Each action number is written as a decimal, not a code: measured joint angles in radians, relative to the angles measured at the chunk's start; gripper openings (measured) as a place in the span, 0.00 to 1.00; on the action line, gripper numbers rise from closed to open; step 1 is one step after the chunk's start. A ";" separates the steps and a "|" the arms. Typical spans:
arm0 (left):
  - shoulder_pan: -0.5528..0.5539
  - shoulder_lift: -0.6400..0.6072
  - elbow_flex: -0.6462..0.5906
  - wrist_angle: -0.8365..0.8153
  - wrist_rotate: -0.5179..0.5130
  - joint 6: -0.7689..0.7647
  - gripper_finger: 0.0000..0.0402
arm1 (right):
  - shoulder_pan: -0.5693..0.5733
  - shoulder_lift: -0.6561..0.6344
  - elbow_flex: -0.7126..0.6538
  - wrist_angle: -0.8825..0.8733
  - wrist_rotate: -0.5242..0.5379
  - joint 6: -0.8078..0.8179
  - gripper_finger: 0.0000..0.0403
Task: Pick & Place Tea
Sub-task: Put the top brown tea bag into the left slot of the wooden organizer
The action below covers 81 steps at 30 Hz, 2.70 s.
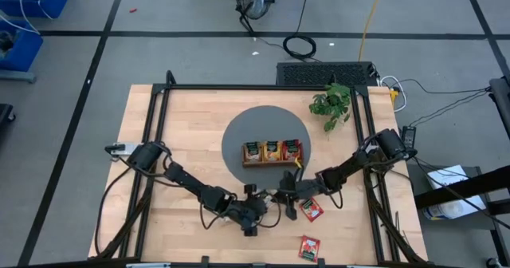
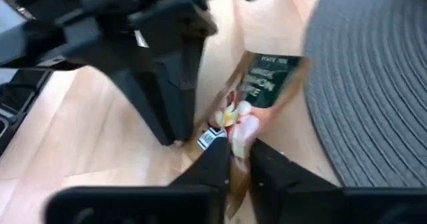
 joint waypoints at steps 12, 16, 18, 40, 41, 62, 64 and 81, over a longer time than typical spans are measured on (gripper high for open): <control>-0.143 -0.226 -0.002 -0.033 -0.021 0.039 0.10 | 0.071 -0.058 0.000 0.108 0.005 -0.389 0.01; -0.218 -0.331 -0.002 -0.053 -0.286 0.043 0.10 | 0.119 -0.095 0.002 0.109 0.069 -0.533 0.01; -0.247 -0.359 0.000 -0.082 -0.424 0.043 0.10 | 0.150 -0.111 0.001 0.102 0.140 -0.593 0.00; -0.189 -0.267 -0.001 0.043 -0.369 0.178 0.59 | 0.218 -0.114 0.002 0.272 0.287 -0.710 0.00; -0.182 -0.267 -0.001 0.044 -0.362 0.175 0.61 | 0.218 -0.114 0.002 0.272 0.282 -0.710 0.00; -0.108 -0.267 -0.001 0.019 -0.215 0.160 0.04 | 0.204 -0.114 0.003 0.215 0.262 -0.662 0.01; -0.109 -0.267 -0.001 0.014 -0.220 0.149 0.03 | 0.204 -0.115 0.003 0.186 0.262 -0.632 0.04; -0.111 -0.255 0.000 -0.080 -0.250 0.043 0.01 | 0.186 -0.428 0.045 -0.294 0.216 -0.396 0.41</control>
